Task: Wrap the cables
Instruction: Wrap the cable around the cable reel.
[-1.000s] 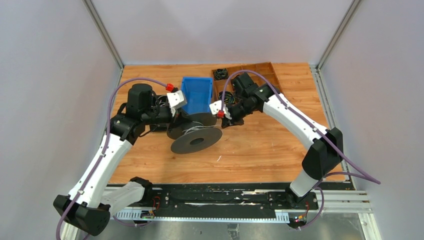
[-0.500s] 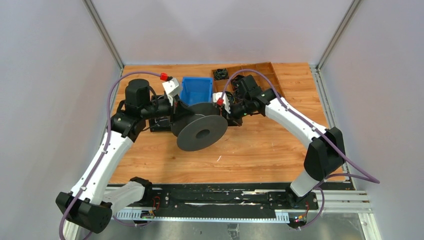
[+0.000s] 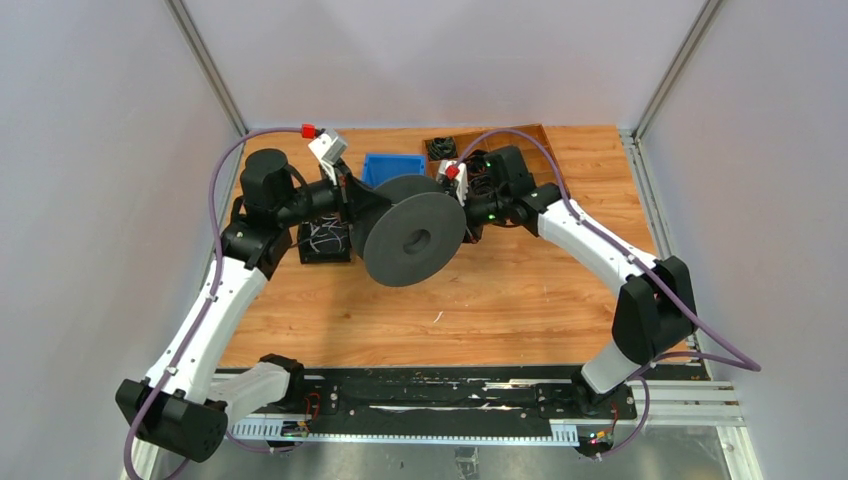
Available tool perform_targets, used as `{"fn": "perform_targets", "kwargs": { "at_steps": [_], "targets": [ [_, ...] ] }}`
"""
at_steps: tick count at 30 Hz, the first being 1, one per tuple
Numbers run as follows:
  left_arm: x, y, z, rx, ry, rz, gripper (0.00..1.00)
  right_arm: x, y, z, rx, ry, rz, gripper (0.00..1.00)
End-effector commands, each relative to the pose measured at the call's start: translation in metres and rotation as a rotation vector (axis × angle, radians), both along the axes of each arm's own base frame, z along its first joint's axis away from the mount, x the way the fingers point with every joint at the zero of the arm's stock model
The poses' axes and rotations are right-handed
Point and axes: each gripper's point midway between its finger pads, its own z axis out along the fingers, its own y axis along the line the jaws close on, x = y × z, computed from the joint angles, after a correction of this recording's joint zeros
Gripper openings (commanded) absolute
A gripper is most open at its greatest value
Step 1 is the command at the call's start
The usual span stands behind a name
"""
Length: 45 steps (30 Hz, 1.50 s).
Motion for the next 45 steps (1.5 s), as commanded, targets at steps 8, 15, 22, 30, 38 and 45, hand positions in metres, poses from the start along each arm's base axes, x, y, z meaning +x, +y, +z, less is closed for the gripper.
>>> {"fn": "perform_targets", "kwargs": {
  "at_steps": [8,15,22,30,38,45],
  "targets": [
    [0.028,0.010,0.049,-0.164,-0.022,0.141,0.00,-0.002,-0.010,0.010,0.101,0.094,-0.093,0.06],
    [0.031,0.029,0.046,-0.236,0.049,0.196,0.00,0.011,-0.047,0.023,0.155,0.106,-0.158,0.23],
    [0.028,0.031,0.051,-0.265,0.066,0.183,0.01,0.012,-0.049,0.036,0.232,0.164,-0.221,0.45],
    [0.017,0.023,0.067,-0.382,0.125,0.097,0.00,0.034,-0.037,0.046,0.371,0.303,-0.377,0.59],
    [0.008,0.017,0.069,-0.456,0.226,0.014,0.00,0.028,-0.045,0.056,0.396,0.262,-0.416,0.59],
    [-0.011,0.013,0.073,-0.423,0.180,-0.082,0.00,0.026,-0.039,0.069,0.506,0.226,-0.340,0.59]
  ]
}}
